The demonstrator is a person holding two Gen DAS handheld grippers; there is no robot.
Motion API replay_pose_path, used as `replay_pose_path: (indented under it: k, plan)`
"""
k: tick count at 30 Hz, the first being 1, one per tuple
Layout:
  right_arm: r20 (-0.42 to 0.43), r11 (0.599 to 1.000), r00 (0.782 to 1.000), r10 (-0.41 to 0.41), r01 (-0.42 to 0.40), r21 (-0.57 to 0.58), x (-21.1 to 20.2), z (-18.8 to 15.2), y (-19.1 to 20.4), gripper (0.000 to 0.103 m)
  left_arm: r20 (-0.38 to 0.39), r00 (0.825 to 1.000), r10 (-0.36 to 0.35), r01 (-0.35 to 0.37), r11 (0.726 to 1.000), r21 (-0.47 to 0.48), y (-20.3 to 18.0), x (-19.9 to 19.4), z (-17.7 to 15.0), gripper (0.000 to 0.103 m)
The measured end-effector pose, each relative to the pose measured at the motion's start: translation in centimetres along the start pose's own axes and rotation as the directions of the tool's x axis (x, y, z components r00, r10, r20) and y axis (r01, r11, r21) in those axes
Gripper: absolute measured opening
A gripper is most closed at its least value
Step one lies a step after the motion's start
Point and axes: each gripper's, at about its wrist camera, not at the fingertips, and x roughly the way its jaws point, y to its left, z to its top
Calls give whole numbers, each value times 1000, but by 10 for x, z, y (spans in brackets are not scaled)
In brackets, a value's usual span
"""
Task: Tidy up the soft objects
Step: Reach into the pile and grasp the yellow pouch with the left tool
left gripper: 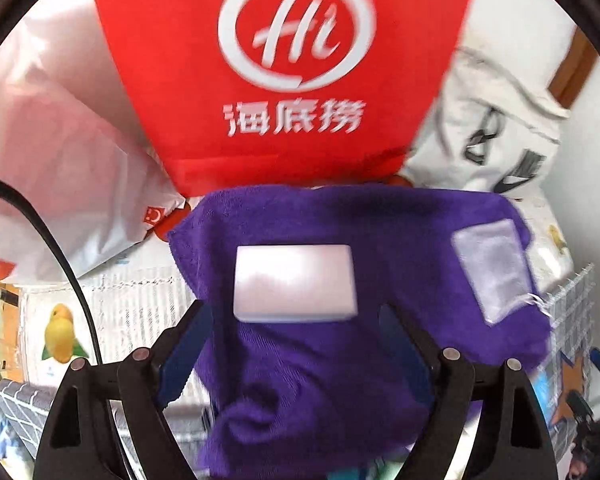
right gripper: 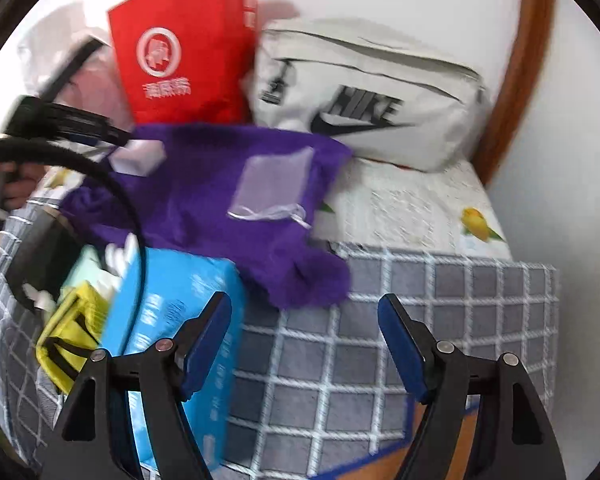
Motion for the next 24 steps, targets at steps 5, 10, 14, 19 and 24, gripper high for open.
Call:
replay_pose_path:
  k: [5, 10, 14, 19, 24]
  plan:
    - [-74, 987, 993, 88, -77, 139, 3, -10, -21, 76, 92, 995, -35, 30, 998, 54, -9, -55, -34, 85]
    - [-64, 988, 998, 7, 3, 157, -11, -20, -26, 77, 149, 988, -36, 22, 996, 89, -15, -88, -64, 85]
    - [11, 988, 1000, -3, 2, 156, -38, -34, -26, 90, 130, 986, -104, 88, 988, 127, -30, -95, -103, 85]
    - [-15, 979, 996, 84, -80, 190, -56, -67, -28, 90, 76, 982, -175, 157, 967, 199, -64, -87, -149, 85]
    - [-11, 974, 999, 45, -41, 221, -77, -95, -31, 90, 17, 985, -170, 160, 952, 261, -96, -69, -178, 85]
